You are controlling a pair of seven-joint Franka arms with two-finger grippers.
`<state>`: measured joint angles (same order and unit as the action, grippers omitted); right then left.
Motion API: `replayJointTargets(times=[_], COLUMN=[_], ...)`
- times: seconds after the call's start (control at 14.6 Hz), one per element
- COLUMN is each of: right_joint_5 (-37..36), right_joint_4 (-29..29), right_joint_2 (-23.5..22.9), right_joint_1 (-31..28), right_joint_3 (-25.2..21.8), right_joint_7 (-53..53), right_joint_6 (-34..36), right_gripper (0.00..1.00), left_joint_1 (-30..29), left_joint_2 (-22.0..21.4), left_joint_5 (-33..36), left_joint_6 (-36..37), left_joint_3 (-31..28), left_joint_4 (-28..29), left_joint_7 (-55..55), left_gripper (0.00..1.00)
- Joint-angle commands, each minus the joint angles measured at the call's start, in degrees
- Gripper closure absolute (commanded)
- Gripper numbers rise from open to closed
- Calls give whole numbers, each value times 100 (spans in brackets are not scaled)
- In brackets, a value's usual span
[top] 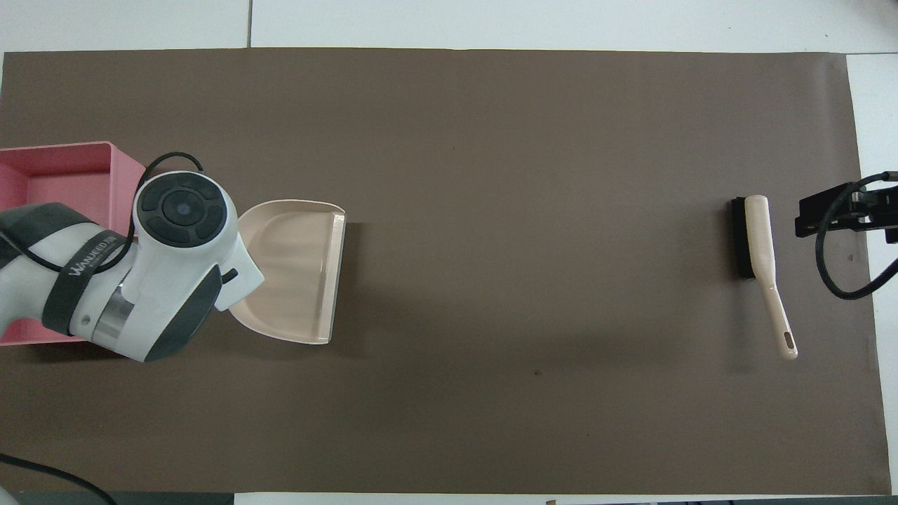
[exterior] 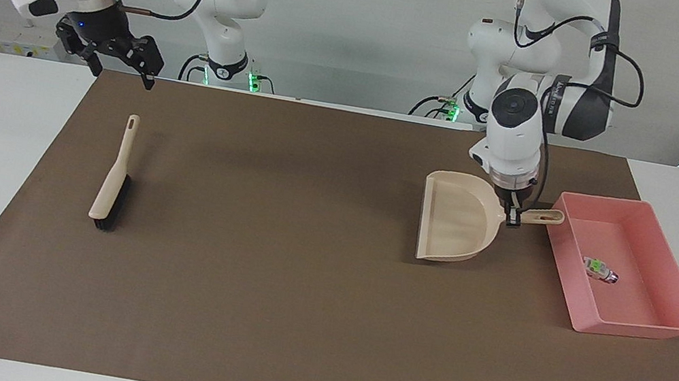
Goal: Clean e-waste and dump in bin
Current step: 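Lower the dustpan back onto the table with the left gripper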
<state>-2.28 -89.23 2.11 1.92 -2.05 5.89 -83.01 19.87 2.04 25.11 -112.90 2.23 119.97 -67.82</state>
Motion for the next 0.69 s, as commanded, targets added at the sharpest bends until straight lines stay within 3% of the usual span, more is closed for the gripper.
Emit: replayJointTargets(times=[0.0,0.41,0.48,0.55,0.62], right_joint_5=[157,150,131,131,131], right_joint_4=[292,239,230,222,221], right_joint_2=[-228,-220,-219,-219,-219], right_joint_1=[-60,-78,-95,-113,-113], right_joint_3=[47,21,21,21,21], right_joint_7=[0,-35,-44,-70,-79], right_joint_6=[171,127,119,118,118], right_gripper=[0,0,0,0,0], left_joint_1=[350,632,633,633,633], left_joint_2=[-11,324,324,306,271], left_joint_5=[-76,-76,-76,-76,-76], left_joint_6=[-416,-1085,-1042,-981,-919], left_joint_3=[-100,-109,-109,-109,-109], left_joint_4=[289,544,554,545,519], left_joint_7=[374,982,990,1095,1209], left_gripper=[99,96,89,66,52])
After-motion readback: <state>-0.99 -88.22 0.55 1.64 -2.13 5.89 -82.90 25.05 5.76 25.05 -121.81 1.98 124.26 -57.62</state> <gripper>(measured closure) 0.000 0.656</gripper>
